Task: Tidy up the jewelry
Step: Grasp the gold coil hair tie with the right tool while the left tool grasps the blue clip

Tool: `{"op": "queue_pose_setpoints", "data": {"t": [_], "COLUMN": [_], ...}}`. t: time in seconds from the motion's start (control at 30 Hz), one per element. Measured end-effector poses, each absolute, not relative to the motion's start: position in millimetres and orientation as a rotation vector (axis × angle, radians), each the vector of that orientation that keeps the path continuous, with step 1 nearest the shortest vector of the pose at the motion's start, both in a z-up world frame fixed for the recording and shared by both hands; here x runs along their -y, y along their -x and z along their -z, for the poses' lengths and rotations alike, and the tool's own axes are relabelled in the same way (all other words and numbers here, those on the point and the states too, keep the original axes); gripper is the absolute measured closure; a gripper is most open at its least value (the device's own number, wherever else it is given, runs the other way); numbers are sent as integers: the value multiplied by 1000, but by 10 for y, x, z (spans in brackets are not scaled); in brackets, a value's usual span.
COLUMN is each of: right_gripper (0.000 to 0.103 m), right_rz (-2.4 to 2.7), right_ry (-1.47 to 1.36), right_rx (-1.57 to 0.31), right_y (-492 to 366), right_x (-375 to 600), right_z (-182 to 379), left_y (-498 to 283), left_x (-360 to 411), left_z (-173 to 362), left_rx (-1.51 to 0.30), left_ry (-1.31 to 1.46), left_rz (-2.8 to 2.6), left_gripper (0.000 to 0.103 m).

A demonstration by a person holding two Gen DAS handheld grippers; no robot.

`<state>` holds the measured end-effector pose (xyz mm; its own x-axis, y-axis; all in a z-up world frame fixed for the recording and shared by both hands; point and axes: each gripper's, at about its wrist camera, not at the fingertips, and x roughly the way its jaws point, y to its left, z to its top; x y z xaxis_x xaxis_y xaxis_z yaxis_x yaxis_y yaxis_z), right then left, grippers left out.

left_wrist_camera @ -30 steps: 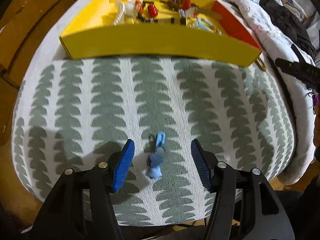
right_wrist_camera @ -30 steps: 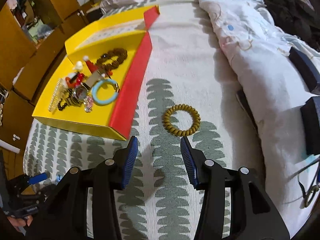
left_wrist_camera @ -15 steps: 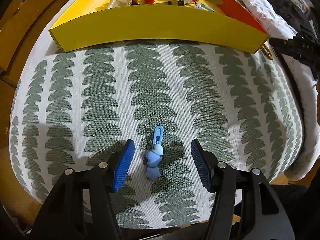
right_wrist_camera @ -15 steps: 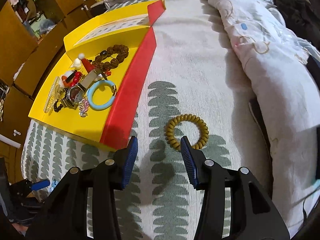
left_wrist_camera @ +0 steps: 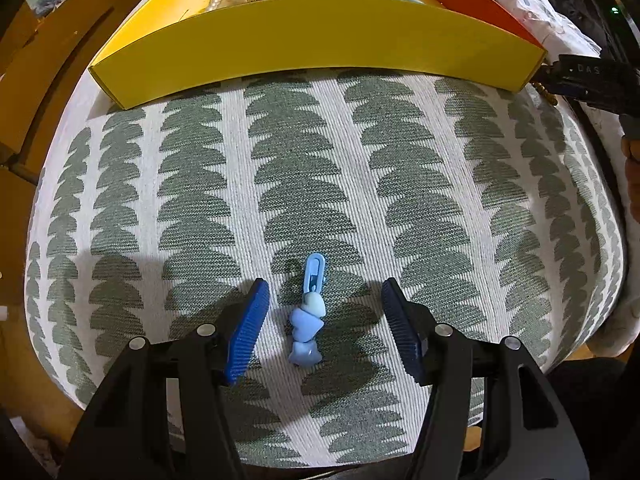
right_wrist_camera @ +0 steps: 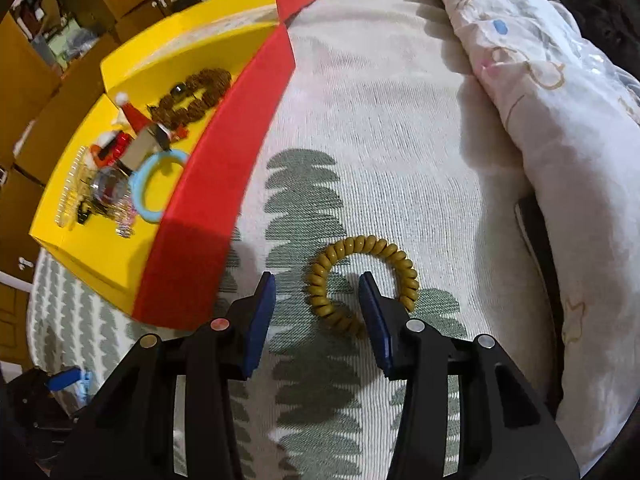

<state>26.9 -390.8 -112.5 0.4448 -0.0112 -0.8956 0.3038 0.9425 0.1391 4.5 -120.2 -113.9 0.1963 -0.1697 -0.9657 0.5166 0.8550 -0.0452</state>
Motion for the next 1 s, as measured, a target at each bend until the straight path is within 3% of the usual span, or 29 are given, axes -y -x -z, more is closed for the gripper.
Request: {"op": "queue_pose_setpoints", "data": {"t": [0.23,0.43,0.57,0.67,1.0], "right_gripper": [65,77,85,91,92], "right_rz": [232,240,246,243,210], "right_ry": [-267,-224,-211,-241,-332], "right_rx": [-1099,-1099,-1101,-1096,-1060], "right_y": [-344,-315,-297,-276,-173], "right_x": [3901,3880,3856,3887,3999], "right_z": [1188,1221,1219,1201,1078], "left_y": [-35,-34,-12,-2,-71], "left_x": [1342,1301,1348,1351,1246], "left_z": [1186,1183,1190,1190,1133], "left_rx": [-1276,-1284,-1291,-1298,-1296], "left_ry": [-333,-310,-307,-288,-211], "left_rz": [485,500,511,517,532], "left_gripper": [48,77,87,88,90]}}
